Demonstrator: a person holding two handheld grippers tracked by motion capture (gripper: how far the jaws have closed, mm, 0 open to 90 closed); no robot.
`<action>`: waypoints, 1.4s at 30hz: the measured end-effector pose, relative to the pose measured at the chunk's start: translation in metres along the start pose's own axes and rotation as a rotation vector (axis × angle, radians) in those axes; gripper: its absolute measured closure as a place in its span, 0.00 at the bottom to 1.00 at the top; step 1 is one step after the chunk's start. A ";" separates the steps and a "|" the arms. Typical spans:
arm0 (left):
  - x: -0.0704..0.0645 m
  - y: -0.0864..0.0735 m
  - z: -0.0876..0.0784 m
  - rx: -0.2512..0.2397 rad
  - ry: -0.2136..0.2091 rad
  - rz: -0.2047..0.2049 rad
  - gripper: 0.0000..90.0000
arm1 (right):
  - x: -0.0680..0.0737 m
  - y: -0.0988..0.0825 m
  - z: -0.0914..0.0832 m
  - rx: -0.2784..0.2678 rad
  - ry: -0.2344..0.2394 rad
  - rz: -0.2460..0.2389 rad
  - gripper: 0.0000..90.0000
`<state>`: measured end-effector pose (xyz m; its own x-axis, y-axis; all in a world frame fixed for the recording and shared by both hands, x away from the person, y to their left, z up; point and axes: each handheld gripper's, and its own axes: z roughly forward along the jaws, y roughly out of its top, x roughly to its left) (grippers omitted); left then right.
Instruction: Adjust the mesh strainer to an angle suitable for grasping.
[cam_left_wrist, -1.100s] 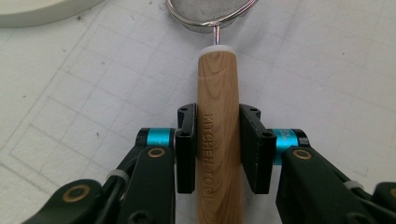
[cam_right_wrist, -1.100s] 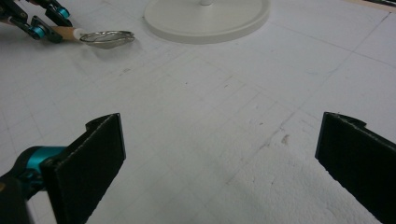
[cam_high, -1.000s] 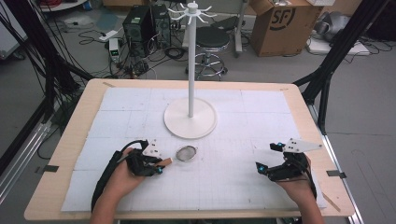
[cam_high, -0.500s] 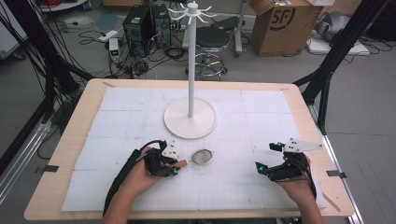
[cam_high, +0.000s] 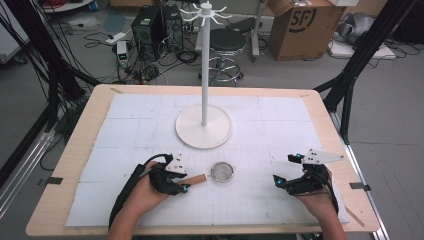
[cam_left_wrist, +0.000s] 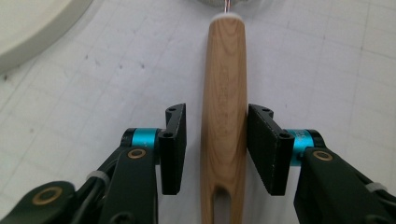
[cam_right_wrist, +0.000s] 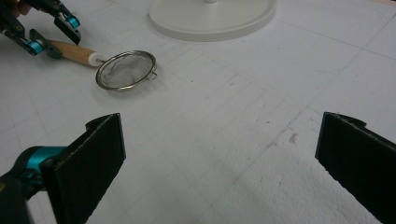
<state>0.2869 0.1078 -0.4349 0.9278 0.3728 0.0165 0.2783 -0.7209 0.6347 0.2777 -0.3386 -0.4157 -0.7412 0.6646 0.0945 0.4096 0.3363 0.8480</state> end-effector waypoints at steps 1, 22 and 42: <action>0.001 -0.003 -0.002 -0.002 0.001 -0.004 0.68 | 0.000 0.000 0.001 0.003 0.000 0.000 0.00; -0.016 0.032 0.020 0.019 -0.026 0.115 0.77 | -0.001 0.000 0.003 0.006 -0.001 -0.001 0.00; -0.034 0.075 0.057 0.027 -0.053 0.204 0.62 | -0.002 -0.001 0.002 0.007 -0.001 0.004 0.00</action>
<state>0.2899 0.0078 -0.4318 0.9770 0.1873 0.1016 0.0896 -0.7937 0.6017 0.2795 -0.3390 -0.4182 -0.7390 0.6667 0.0969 0.4158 0.3383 0.8442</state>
